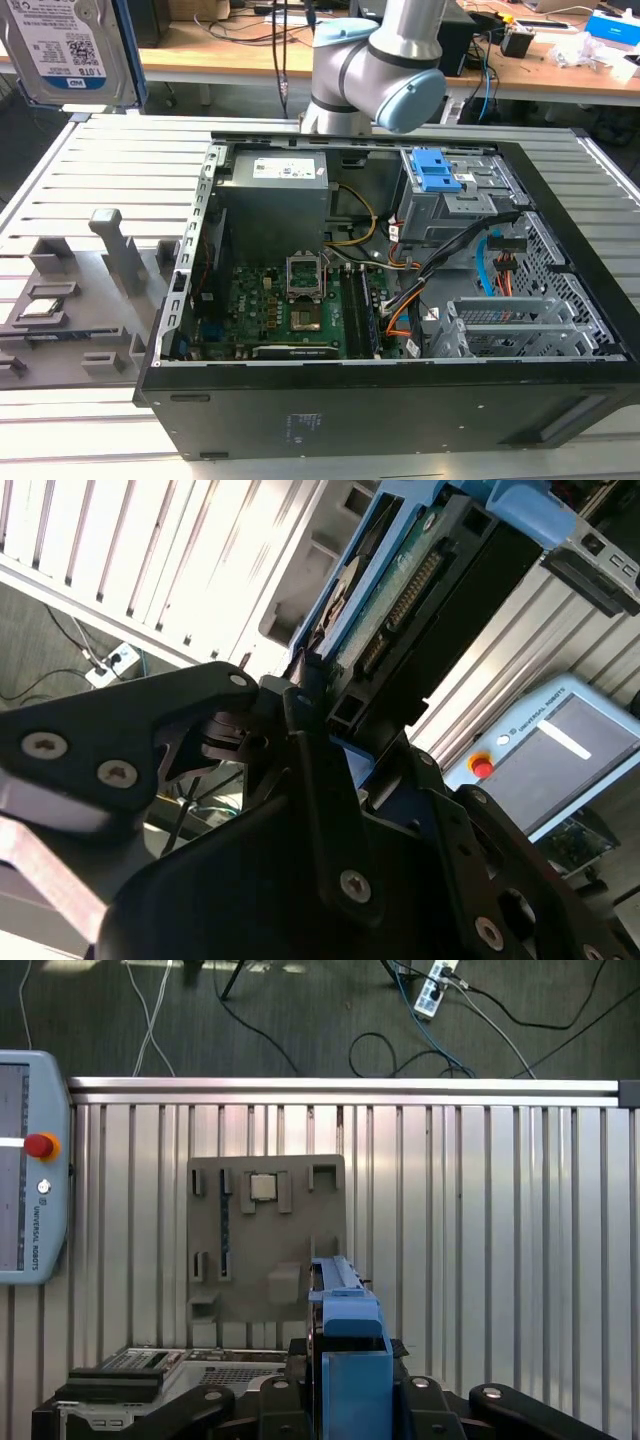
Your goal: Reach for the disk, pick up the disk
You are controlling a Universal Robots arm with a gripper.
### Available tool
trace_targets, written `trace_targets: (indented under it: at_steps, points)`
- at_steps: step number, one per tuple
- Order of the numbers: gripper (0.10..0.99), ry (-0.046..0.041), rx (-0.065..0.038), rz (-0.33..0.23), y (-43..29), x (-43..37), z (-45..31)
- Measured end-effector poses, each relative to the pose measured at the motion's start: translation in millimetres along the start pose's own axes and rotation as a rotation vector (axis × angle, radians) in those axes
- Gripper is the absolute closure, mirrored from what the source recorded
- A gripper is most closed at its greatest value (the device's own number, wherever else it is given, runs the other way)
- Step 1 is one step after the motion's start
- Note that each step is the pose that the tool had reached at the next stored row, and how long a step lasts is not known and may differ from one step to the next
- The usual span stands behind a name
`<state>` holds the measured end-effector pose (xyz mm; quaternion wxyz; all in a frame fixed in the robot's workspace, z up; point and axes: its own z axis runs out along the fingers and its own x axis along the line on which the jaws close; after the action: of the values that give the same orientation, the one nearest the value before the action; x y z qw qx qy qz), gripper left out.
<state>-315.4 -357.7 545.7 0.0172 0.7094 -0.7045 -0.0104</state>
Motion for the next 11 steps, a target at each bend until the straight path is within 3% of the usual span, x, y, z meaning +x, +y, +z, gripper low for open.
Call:
trace_targets:
  at_steps: [2,6,8,11]
  points:
    - [0.722,0.0,0.0,0.0,-5.1,0.0,-0.2]
    - [0.722,0.0,0.0,0.0,-22.1,-0.1,-0.8]
    - [0.722,-0.0001,0.0,0.0,-39.7,-0.2,-1.5]
    - [0.722,-0.0001,0.0,0.0,-59.6,-0.4,-2.3]
